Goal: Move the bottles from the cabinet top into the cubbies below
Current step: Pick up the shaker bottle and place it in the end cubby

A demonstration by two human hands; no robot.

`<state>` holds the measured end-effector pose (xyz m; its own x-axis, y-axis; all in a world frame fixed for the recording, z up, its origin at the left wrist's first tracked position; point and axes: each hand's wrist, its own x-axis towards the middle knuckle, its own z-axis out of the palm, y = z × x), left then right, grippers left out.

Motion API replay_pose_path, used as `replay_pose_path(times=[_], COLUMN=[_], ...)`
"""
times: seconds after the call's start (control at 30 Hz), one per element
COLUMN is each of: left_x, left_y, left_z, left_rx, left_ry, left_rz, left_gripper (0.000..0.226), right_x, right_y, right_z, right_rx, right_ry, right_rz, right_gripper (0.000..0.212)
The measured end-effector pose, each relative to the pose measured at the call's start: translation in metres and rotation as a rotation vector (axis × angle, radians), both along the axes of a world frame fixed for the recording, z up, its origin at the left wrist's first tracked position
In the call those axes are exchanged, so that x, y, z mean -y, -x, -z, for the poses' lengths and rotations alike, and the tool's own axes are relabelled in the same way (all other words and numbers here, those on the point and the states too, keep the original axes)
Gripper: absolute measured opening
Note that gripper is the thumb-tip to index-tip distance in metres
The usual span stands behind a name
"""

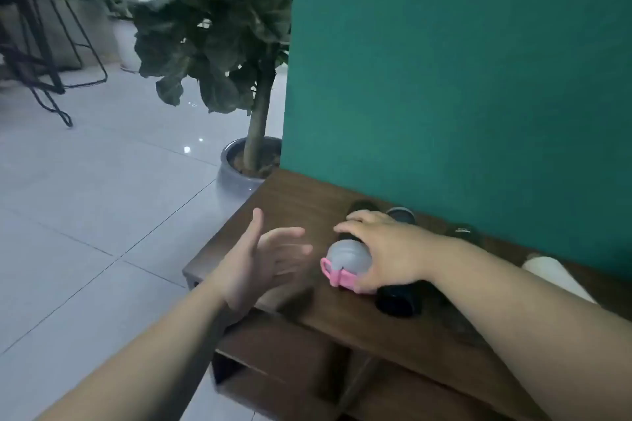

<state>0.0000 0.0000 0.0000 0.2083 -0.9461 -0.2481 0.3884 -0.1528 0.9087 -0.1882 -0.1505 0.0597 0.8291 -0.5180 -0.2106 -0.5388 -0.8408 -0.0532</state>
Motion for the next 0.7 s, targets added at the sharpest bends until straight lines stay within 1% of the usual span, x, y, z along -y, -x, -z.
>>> replay_pose_path(times=[0.03,0.1,0.2,0.3,0.4,0.47,0.57,0.63,0.7], left_x=[-0.011,-0.033,-0.059,-0.07,-0.078,-0.082,-0.092,-0.101,-0.111], left_y=[0.001,0.005,0.01,0.011,0.011,0.012,0.011,0.007,0.001], left_z=[0.004,0.018,0.037,0.049,0.065,0.076,0.093,0.104,0.109], left_rx=[-0.054,-0.134,-0.132,-0.11,-0.179,-0.228,-0.271,-0.244,-0.207], left_ry=[0.014,0.03,0.09,0.146,0.212,0.235,0.254,0.263,0.268], left_rz=[-0.019,-0.056,-0.069,-0.108,-0.164,-0.19,-0.218,-0.217,-0.277], left_gripper=[0.093,0.091,0.087,0.084,0.084,0.085,0.082,0.081,0.078], right_x=[-0.008,-0.022,-0.038,-0.044,-0.051,-0.061,-0.091,-0.114,-0.136], right_y=[-0.001,-0.004,-0.006,-0.013,-0.016,-0.016,-0.023,-0.031,-0.036], right_z=[0.005,0.015,0.032,0.043,0.048,0.045,0.024,0.006,-0.01], right_rx=[-0.024,-0.082,-0.153,-0.128,-0.069,0.026,0.271,0.484,0.687], right_ry=[0.024,0.081,0.199,0.302,0.306,0.272,0.16,0.036,-0.138], right_rz=[0.006,0.039,0.065,0.108,0.123,0.153,0.218,0.239,0.295], right_gripper=[0.107,0.107,0.103,0.091,0.078,0.073,0.069,0.062,0.062])
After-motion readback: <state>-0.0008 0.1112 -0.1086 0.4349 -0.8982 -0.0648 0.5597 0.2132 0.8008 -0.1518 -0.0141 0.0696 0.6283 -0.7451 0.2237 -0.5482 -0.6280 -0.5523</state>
